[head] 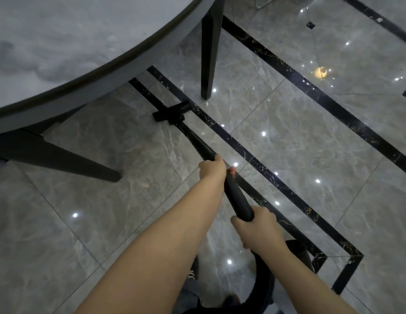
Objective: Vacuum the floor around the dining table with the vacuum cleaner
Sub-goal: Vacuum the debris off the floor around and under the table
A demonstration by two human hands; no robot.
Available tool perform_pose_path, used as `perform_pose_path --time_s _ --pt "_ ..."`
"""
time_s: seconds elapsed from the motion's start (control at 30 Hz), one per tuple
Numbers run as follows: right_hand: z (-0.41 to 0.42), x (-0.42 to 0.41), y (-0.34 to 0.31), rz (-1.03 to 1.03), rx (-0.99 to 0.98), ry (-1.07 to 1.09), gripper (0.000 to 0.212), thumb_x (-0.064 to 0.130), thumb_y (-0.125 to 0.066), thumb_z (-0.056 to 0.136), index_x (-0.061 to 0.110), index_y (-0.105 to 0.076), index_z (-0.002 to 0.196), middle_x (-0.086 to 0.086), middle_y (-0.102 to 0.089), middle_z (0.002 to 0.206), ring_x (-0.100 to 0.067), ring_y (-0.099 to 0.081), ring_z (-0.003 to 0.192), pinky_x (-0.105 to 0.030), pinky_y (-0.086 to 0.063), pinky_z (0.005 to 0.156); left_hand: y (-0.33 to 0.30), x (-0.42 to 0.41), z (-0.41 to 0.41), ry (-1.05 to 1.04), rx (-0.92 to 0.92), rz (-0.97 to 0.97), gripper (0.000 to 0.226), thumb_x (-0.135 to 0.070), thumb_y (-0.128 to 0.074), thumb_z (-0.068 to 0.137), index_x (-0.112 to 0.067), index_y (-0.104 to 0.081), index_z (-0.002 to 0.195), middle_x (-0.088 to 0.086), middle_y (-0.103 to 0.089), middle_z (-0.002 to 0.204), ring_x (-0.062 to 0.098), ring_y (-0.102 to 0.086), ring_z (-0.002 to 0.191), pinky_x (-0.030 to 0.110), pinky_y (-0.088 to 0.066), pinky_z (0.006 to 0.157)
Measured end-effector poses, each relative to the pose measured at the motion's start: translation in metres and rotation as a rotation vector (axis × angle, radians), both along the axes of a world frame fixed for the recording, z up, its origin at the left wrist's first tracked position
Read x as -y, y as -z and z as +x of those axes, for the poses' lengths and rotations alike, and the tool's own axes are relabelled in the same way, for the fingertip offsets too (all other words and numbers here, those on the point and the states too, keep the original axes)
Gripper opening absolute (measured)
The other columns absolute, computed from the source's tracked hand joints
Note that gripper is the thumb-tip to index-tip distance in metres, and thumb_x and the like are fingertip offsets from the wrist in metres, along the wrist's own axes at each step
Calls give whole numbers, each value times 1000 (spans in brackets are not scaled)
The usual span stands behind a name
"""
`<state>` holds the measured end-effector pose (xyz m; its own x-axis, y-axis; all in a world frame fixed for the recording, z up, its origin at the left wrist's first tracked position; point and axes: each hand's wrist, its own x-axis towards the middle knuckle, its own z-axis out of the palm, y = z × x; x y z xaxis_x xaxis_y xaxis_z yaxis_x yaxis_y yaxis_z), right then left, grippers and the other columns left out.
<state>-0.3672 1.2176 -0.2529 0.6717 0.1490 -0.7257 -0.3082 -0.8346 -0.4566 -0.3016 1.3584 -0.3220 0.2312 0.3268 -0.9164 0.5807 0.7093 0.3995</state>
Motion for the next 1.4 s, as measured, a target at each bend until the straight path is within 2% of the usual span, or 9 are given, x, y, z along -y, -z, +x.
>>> perform_pose_path --time_s 0.07,0.23,0.37,0.47,0.57,0.77,0.97,1.1,1.4 --pt "21 -25 7 -3 53 -38 13 23 -65 82 10 -65 80 -9 -62 59 -24 -68 50 -30 -56 46 3 -20 7 -5 39 33 43 -36 -58 96 -5 -52 125 13 -70 87 18 -70 63 31 -61 66" --pt "67 -93 24 -5 165 -226 13 29 -64 80 19 -58 74 -7 -68 69 -30 -71 62 -44 -64 63 3 -80 22 -13 158 168 45 -32 -58 98 -4 -47 132 10 -71 75 9 -68 47 25 -59 58" --pt "99 -140 34 -14 241 -277 13 29 -63 84 18 -57 82 -6 -68 75 -28 -72 66 -42 -64 66 1 -116 33 25 216 132 51 -34 -64 94 -6 -46 134 14 -71 98 17 -74 68 34 -62 74" --pt "116 -166 38 -82 301 -305 16 33 -60 88 17 -59 90 -3 -65 74 -24 -67 64 -33 -58 58 0 -139 45 113 216 118 60 -43 -63 93 -5 -45 136 17 -66 116 29 -71 95 35 -62 67" --pt "120 -173 41 -95 310 -283 21 35 -60 88 16 -63 95 -5 -68 78 -24 -70 65 -33 -60 60 -2 -148 55 144 237 79 54 -40 -58 97 -4 -44 135 19 -64 120 32 -68 102 35 -60 63" --pt "101 -138 40 -57 215 -174 12 28 -63 86 19 -59 80 -7 -69 73 -27 -72 64 -40 -64 64 -9 -123 49 348 187 -11 55 -36 -56 99 -2 -39 139 23 -60 125 37 -64 111 48 -57 89" --pt "79 -79 28 -107 75 -100 7 22 -62 86 15 -62 84 -5 -67 64 -21 -71 51 -29 -54 47 -18 -66 34 443 107 -55 57 -31 -55 99 -3 -31 142 23 -55 130 38 -61 111 40 -61 60" --pt "63 -36 21 -81 -5 18 5 15 -62 87 12 -62 83 -10 -66 61 -22 -67 47 -26 -48 43 -31 -14 24 482 13 31 54 -27 -56 97 -8 -27 140 20 -50 135 40 -57 116 52 -59 81" --pt "21 62 -7 -48 29 42 7 13 -65 84 13 -63 78 -6 -64 55 -16 -63 42 -27 -50 44 -63 87 -17 598 -23 154 50 -30 -52 99 -5 -30 136 19 -56 129 36 -60 111 47 -57 90"
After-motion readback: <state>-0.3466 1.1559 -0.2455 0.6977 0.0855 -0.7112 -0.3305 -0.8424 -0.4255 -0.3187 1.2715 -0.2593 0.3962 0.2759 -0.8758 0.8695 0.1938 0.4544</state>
